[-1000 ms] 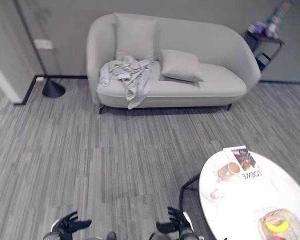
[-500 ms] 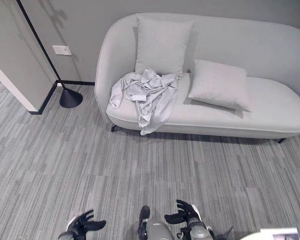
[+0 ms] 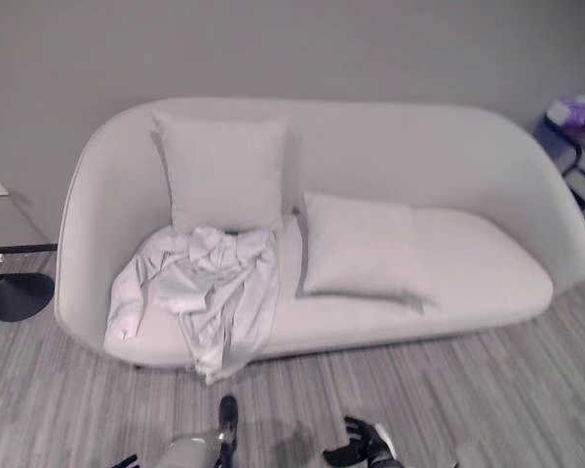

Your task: Hang the clothes on the sofa on the clothes rack.

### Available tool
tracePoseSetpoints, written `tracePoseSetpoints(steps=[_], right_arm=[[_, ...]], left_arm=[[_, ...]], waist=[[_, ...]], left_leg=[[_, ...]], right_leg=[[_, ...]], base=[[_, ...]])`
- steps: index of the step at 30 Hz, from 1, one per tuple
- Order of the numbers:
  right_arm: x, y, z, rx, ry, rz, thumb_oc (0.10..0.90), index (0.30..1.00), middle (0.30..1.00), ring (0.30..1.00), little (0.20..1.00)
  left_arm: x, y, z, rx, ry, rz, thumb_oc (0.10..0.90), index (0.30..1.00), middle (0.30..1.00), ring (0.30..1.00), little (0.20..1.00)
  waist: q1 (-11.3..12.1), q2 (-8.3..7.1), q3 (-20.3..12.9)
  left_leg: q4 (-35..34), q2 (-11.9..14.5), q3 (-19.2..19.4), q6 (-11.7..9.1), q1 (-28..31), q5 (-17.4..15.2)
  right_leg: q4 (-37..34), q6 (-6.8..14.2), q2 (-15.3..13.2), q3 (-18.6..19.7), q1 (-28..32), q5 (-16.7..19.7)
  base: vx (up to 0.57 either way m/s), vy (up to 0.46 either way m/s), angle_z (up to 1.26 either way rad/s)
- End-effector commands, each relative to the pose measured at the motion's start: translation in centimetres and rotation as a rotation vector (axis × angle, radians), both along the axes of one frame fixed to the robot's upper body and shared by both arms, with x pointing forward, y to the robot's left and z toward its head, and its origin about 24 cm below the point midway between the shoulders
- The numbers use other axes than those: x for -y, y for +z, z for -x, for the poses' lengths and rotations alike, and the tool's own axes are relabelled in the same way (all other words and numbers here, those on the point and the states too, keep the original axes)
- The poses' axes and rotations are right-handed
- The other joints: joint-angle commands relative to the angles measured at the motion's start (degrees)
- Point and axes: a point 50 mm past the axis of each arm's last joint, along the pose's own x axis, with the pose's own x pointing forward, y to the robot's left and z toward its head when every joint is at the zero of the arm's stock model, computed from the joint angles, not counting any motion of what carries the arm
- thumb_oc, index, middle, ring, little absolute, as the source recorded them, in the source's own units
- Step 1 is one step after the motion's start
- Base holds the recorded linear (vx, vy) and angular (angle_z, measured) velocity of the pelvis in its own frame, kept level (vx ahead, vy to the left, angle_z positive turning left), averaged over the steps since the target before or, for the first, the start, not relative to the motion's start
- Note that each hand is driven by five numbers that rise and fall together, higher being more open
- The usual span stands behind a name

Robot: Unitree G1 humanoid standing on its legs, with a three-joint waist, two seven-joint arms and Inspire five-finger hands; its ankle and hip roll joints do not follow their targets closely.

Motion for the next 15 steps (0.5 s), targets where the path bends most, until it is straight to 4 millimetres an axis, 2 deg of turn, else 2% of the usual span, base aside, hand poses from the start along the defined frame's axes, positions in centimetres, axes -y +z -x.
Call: tracePoseSetpoints(steps=[1,2,3,4,5,6,7,8,12,15], right_arm=[[1.9,2.9,-5.1,0.203,0.071,0.082,0.800,0.900,0.900,0.900,0.900],[1.8,2.9,-5.1,0.206,0.056,0.076,0.800,0.900,0.900,0.900,0.900],[1.8,2.9,-5.1,0.206,0.056,0.076,0.800,0.900,0.900,0.900,0.900],[1.8,3.0,-5.2,0.212,0.052,0.075,0.800,0.900,0.900,0.900,0.900],[2.1,3.1,-5.4,0.216,0.041,0.086,0.800,0.900,0.900,0.900,0.900],[2.1,3.1,-5.4,0.217,0.041,0.086,0.800,0.900,0.900,0.900,0.900],[2.4,2.8,-4.8,0.189,0.050,0.101,0.800,0.900,0.900,0.900,0.900],[2.6,2.4,-4.0,0.162,0.033,0.106,0.800,0.900,0.900,0.900,0.900],[2.9,2.1,-3.2,0.139,0.018,0.110,0.800,0.900,0.900,0.900,0.900],[3.5,1.9,-2.5,0.120,0.008,0.126,0.800,0.900,0.900,0.900,0.900]], left_arm=[[-1.0,1.2,-3.3,0.116,-0.084,-0.070,0.800,0.900,0.900,0.900,0.900],[-1.1,1.8,-5.1,0.176,-0.105,-0.084,0.800,0.900,0.900,0.900,0.900],[-1.1,1.8,-5.1,0.176,-0.105,-0.084,0.800,0.900,0.900,0.900,0.900],[-1.1,2.2,-6.1,0.210,-0.115,-0.089,0.800,0.900,0.900,0.900,0.900],[-1.1,3.0,-7.9,0.275,-0.136,-0.106,0.800,0.900,0.900,0.900,0.900],[-1.1,3.0,-7.9,0.275,-0.136,-0.106,0.800,0.900,0.900,0.900,0.900],[-1.1,3.2,-8.2,0.278,-0.164,-0.121,0.800,0.900,0.900,0.900,0.900],[-0.7,3.5,-8.8,0.328,-0.149,-0.104,0.800,0.900,0.900,0.900,0.900],[-0.2,3.7,-9.1,0.362,-0.121,-0.085,0.800,0.900,0.900,0.900,0.900],[0.3,4.0,-9.6,0.401,-0.119,-0.073,0.800,0.900,0.900,0.900,0.900]], waist=[[-0.6,3.03,3.0],[-2.1,3.74,4.2],[-2.2,3.83,4.1],[-3.0,4.13,4.6],[-3.9,3.81,5.2],[-4.0,3.86,5.1],[-4.3,3.12,4.7],[-3.6,2.66,4.3],[-3.3,2.10,3.0],[-2.8,2.18,2.6]], left_leg=[[-1.0,6.0,-1.1,-9.9,3.5,-2.8],[-1.0,6.1,-1.8,-10.0,5.6,-4.9],[-1.0,6.2,-1.9,-10.1,5.4,-4.9],[-1.0,6.2,-2.6,-10.2,6.0,-5.1],[-1.0,5.7,-3.9,-10.8,6.9,-5.9],[-1.0,5.8,-3.9,-10.8,6.8,-5.8],[-1.0,5.0,-5.0,-10.7,7.2,-6.8],[-1.0,4.9,-5.5,-10.9,7.4,-6.5],[-1.0,4.9,-6.6,-11.4,7.3,-6.4],[-1.0,4.8,-8.7,-11.8,7.5,-6.3]], right_leg=[[1.4,1.5,-10.7,0.1,-15.2,18.0],[0.4,-0.5,-12.4,-3.8,-19.8,14.8],[0.2,-0.6,-12.3,-4.0,-19.8,14.9],[-3.9,-1.2,-11.6,-5.1,-20.7,13.5],[-15.3,-1.1,-8.2,-4.3,-20.7,11.7],[-15.6,-1.2,-8.1,-4.4,-20.6,11.9],[-21.1,-1.0,-6.1,-1.6,-18.8,10.8],[-24.1,-0.9,-5.5,-0.5,-16.8,11.0],[-28.7,-1.2,-4.4,-1.6,-13.8,11.7],[-29.9,-1.5,-3.8,-2.9,-11.5,10.6]], base=[[0.32,0.247,0.09],[0.14,0.053,0.60],[0.20,0.023,0.64],[0.19,-0.148,0.69],[0.19,-0.147,0.59],[0.21,-0.176,0.76],[0.18,-0.127,0.70],[0.22,-0.176,0.67],[0.10,-0.114,0.53],[0.06,-0.076,0.23]])
